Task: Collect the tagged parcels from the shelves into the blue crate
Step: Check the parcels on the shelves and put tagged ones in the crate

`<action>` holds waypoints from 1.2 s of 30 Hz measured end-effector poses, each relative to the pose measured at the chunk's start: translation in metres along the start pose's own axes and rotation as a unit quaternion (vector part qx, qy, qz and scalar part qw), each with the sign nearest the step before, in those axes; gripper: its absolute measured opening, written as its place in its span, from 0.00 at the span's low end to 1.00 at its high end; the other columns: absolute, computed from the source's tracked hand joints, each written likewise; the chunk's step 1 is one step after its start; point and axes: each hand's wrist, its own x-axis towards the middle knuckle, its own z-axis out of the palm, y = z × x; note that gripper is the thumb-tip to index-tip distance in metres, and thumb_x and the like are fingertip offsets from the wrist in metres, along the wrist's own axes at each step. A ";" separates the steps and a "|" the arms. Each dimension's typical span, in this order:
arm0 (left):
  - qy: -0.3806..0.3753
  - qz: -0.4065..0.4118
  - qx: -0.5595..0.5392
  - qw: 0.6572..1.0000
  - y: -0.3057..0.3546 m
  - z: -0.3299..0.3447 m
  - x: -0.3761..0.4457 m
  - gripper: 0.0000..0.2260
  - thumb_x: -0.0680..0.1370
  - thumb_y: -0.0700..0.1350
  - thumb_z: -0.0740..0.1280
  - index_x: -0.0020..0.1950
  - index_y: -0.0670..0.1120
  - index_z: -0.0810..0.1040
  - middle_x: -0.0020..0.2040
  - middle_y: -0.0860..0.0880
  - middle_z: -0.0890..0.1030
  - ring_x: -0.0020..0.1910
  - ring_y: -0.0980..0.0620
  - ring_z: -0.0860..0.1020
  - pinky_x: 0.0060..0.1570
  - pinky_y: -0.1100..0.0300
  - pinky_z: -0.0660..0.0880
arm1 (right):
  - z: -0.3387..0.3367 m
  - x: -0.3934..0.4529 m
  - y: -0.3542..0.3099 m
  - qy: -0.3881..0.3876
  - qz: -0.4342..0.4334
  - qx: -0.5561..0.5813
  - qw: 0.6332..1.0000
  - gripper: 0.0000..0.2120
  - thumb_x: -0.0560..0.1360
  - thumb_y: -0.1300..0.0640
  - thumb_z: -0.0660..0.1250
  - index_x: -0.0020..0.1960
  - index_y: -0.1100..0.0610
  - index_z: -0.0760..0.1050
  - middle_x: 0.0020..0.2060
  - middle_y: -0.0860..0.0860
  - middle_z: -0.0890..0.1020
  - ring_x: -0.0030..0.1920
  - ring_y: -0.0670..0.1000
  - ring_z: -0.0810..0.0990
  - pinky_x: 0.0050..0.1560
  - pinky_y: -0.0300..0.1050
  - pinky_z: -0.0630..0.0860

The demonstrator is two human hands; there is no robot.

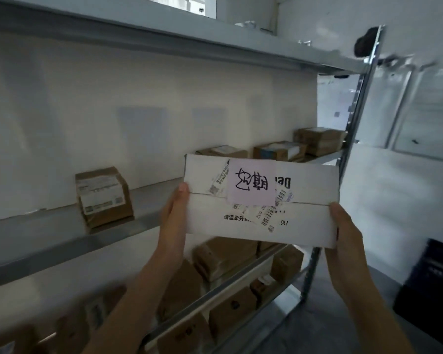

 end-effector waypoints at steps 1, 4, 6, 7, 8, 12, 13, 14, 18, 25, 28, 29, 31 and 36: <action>-0.012 -0.012 -0.005 1.000 -0.009 0.015 0.002 0.22 0.74 0.67 0.62 0.57 0.54 0.80 0.54 0.49 0.84 0.55 0.45 0.81 0.57 0.44 0.76 | -0.014 0.006 -0.002 0.000 -0.006 -0.017 1.000 0.11 0.80 0.46 0.57 0.57 0.46 0.76 0.44 0.47 0.84 0.46 0.47 0.83 0.41 0.40 0.78; -0.006 -0.030 -0.013 0.999 -0.032 0.060 0.007 0.20 0.74 0.64 0.61 0.56 0.53 0.80 0.54 0.49 0.84 0.53 0.49 0.82 0.55 0.50 0.77 | -0.056 0.026 -0.004 0.007 -0.019 -0.042 0.999 0.12 0.80 0.47 0.56 0.57 0.45 0.76 0.46 0.47 0.85 0.47 0.47 0.84 0.44 0.42 0.78; -0.005 -0.051 -0.014 0.999 -0.046 0.087 0.011 0.17 0.77 0.61 0.60 0.55 0.53 0.80 0.51 0.49 0.85 0.50 0.51 0.82 0.52 0.53 0.77 | -0.080 0.039 -0.005 0.012 -0.022 -0.059 0.998 0.13 0.81 0.46 0.56 0.59 0.46 0.76 0.48 0.48 0.85 0.48 0.47 0.84 0.45 0.41 0.78; -0.008 -0.061 -0.012 0.998 -0.052 0.100 0.013 0.17 0.77 0.61 0.59 0.54 0.52 0.80 0.50 0.49 0.85 0.50 0.50 0.82 0.52 0.52 0.77 | -0.091 0.044 -0.004 0.015 -0.021 -0.067 0.997 0.14 0.81 0.46 0.56 0.60 0.46 0.76 0.49 0.49 0.85 0.49 0.48 0.84 0.46 0.42 0.78; -0.014 -0.065 -0.009 0.998 -0.059 0.112 0.016 0.18 0.77 0.62 0.59 0.55 0.52 0.80 0.50 0.49 0.85 0.51 0.48 0.82 0.55 0.49 0.77 | -0.102 0.050 -0.004 0.023 -0.020 -0.074 0.997 0.15 0.81 0.45 0.55 0.61 0.46 0.76 0.50 0.49 0.85 0.49 0.48 0.83 0.47 0.43 0.78; -0.041 -0.086 -0.012 0.995 -0.083 0.158 0.024 0.21 0.76 0.63 0.61 0.60 0.51 0.79 0.54 0.47 0.84 0.56 0.45 0.80 0.61 0.44 0.74 | -0.144 0.073 0.004 0.068 -0.001 -0.072 0.995 0.17 0.80 0.43 0.56 0.62 0.48 0.76 0.50 0.50 0.85 0.54 0.52 0.82 0.53 0.47 0.76; -0.049 -0.085 -0.009 0.995 -0.089 0.170 0.028 0.20 0.77 0.61 0.60 0.59 0.51 0.80 0.54 0.47 0.84 0.56 0.45 0.80 0.60 0.46 0.75 | -0.153 0.080 0.006 0.077 0.005 -0.071 0.994 0.17 0.80 0.42 0.56 0.62 0.48 0.77 0.50 0.50 0.85 0.55 0.53 0.81 0.54 0.48 0.76; -0.056 -0.087 -0.005 0.995 -0.096 0.181 0.032 0.18 0.79 0.60 0.59 0.58 0.51 0.80 0.54 0.48 0.84 0.55 0.45 0.81 0.59 0.47 0.76 | -0.163 0.085 0.008 0.084 0.009 -0.071 0.994 0.18 0.80 0.42 0.56 0.62 0.48 0.77 0.51 0.51 0.84 0.55 0.53 0.81 0.54 0.49 0.76; -0.095 -0.104 0.001 0.990 -0.125 0.231 0.056 0.21 0.75 0.65 0.61 0.57 0.54 0.81 0.53 0.48 0.84 0.55 0.45 0.81 0.59 0.46 0.75 | -0.201 0.110 0.016 0.132 0.012 -0.086 0.988 0.17 0.80 0.41 0.57 0.60 0.47 0.78 0.52 0.51 0.85 0.55 0.54 0.82 0.59 0.58 0.77; -0.153 -0.155 -0.025 0.976 -0.187 0.336 0.105 0.27 0.68 0.71 0.65 0.57 0.54 0.81 0.53 0.45 0.84 0.54 0.41 0.81 0.56 0.39 0.76 | -0.274 0.180 0.018 0.193 0.002 -0.076 0.978 0.12 0.81 0.44 0.57 0.50 0.45 0.79 0.40 0.45 0.86 0.46 0.50 0.84 0.45 0.48 0.79; -0.164 -0.179 -0.025 0.970 -0.210 0.389 0.135 0.31 0.63 0.74 0.67 0.55 0.53 0.82 0.52 0.43 0.84 0.54 0.39 0.81 0.54 0.37 0.77 | -0.302 0.218 0.014 0.210 -0.007 -0.071 0.975 0.10 0.81 0.47 0.57 0.51 0.44 0.77 0.38 0.43 0.86 0.39 0.43 0.85 0.34 0.39 0.79; -0.169 -0.181 -0.016 0.969 -0.216 0.406 0.144 0.28 0.65 0.73 0.65 0.53 0.54 0.82 0.52 0.44 0.84 0.53 0.40 0.81 0.54 0.37 0.77 | -0.311 0.230 0.012 0.217 -0.004 -0.064 0.974 0.10 0.81 0.48 0.57 0.51 0.45 0.77 0.38 0.43 0.86 0.38 0.43 0.85 0.33 0.38 0.79; -0.178 -0.190 -0.003 0.965 -0.228 0.442 0.161 0.24 0.67 0.73 0.63 0.50 0.57 0.82 0.49 0.45 0.84 0.52 0.42 0.81 0.54 0.39 0.77 | -0.332 0.254 0.010 0.233 -0.002 -0.055 0.971 0.10 0.81 0.47 0.57 0.51 0.45 0.78 0.41 0.46 0.86 0.40 0.44 0.85 0.36 0.40 0.80; -0.235 -0.203 0.002 0.951 -0.262 0.533 0.183 0.17 0.79 0.63 0.57 0.53 0.55 0.79 0.51 0.43 0.82 0.51 0.43 0.80 0.54 0.45 0.78 | -0.398 0.301 0.013 0.307 0.010 -0.058 0.950 0.12 0.78 0.41 0.60 0.51 0.43 0.80 0.46 0.50 0.86 0.51 0.55 0.84 0.53 0.56 0.79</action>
